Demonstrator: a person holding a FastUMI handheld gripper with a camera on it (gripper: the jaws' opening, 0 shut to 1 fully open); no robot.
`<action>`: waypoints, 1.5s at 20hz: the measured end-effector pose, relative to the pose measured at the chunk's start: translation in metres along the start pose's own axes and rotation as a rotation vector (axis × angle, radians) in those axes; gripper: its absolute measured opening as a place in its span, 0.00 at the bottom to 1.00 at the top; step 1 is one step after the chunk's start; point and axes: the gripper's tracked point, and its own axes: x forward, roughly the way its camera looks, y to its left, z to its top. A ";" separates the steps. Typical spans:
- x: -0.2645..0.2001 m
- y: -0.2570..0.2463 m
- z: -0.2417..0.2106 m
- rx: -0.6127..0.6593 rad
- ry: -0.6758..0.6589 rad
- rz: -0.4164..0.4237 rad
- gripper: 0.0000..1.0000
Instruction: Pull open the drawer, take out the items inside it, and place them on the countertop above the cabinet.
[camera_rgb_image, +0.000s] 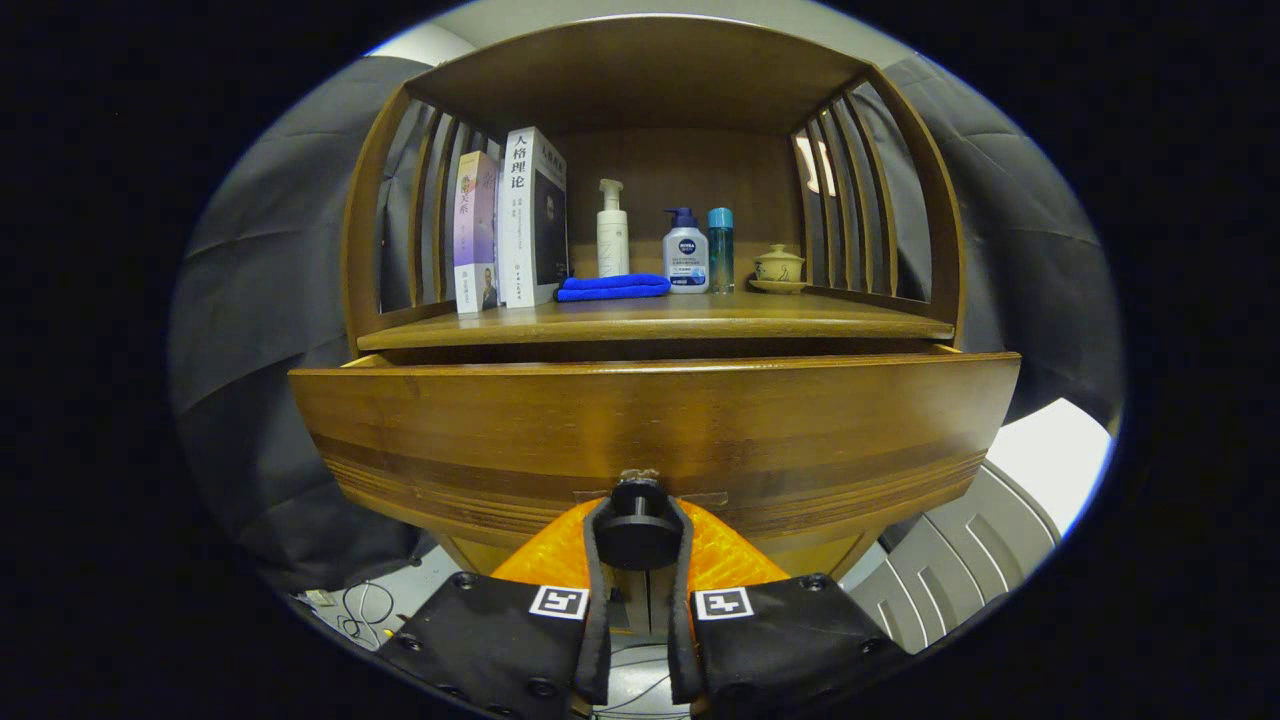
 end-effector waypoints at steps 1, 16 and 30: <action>-0.005 0.000 -0.001 -0.004 0.003 0.001 0.25; -0.075 0.002 -0.032 -0.054 0.005 0.029 0.25; -0.118 0.009 -0.054 -0.057 0.018 0.056 0.25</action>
